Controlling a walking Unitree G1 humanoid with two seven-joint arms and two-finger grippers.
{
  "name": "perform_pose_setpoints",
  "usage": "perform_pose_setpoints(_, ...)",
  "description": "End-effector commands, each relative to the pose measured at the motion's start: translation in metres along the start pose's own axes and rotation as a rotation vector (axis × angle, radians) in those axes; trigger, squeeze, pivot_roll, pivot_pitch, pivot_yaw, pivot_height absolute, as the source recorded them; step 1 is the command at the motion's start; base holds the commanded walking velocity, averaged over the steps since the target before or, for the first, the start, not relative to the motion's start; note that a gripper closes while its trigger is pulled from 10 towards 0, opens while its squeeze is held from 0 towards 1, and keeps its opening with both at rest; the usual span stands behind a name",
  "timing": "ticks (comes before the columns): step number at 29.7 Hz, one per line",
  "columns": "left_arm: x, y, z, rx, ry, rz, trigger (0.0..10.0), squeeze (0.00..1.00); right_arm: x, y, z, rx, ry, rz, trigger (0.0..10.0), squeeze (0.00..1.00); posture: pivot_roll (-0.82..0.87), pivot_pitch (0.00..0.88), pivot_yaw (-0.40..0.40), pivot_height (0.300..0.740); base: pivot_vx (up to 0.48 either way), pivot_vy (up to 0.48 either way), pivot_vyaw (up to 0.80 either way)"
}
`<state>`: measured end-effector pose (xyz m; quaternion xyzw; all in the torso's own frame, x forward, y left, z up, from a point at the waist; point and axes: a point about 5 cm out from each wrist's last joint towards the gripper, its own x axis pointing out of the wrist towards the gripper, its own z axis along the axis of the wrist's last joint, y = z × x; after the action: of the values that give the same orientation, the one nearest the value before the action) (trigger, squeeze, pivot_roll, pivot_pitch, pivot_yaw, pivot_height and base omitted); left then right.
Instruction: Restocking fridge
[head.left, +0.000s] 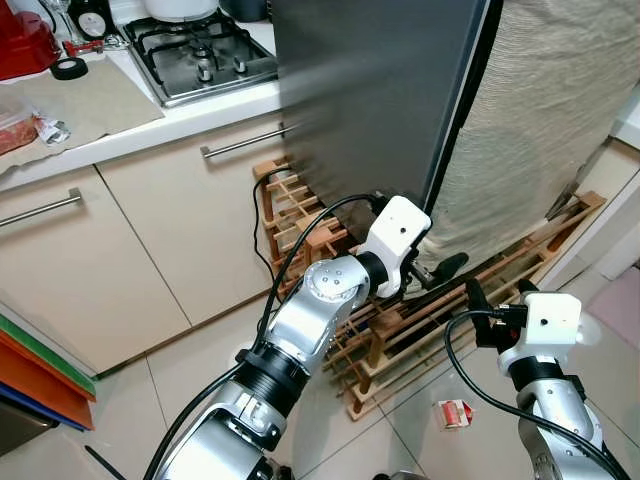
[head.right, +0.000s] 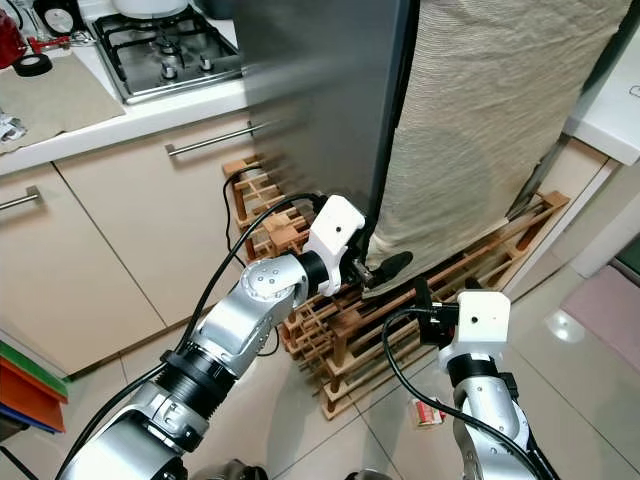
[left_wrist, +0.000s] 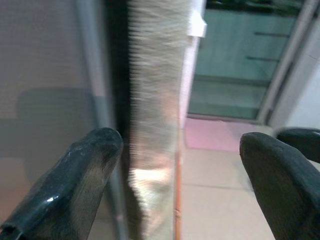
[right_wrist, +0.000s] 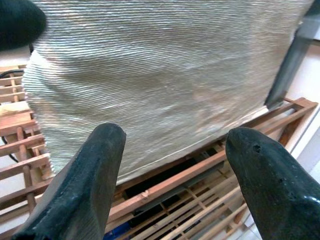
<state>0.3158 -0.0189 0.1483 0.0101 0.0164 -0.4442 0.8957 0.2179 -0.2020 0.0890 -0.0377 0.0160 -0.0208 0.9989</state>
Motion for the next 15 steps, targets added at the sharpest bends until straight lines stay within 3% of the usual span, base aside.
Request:
perform_pose_setpoints(1, 0.016, -0.015, 0.024, -0.027, -0.073, -0.036, 10.0, 0.00, 0.000, -0.002, 0.005, 0.001, -0.012, 0.002, 10.0, 0.01, -0.06, 0.075, 0.017, 0.740, 0.000, 0.000, 0.00)
perform_pose_setpoints(5, 0.009, -0.004, 0.022, -0.061, -0.083, 0.028, 10.0, 0.00, 0.002, -0.001, 0.005, 0.004, -0.012, 0.003, 10.0, 0.01, -0.05, 0.073, 0.014, 0.740, 0.000, 0.000, 0.00)
perform_pose_setpoints(15, 0.000, 0.005, 0.022, -0.116, -0.116, 0.093, 10.0, 0.00, 0.006, 0.001, 0.006, 0.007, -0.020, 0.009, 10.0, 0.01, -0.05, 0.060, 0.014, 0.740, 0.000, 0.000, 0.00)
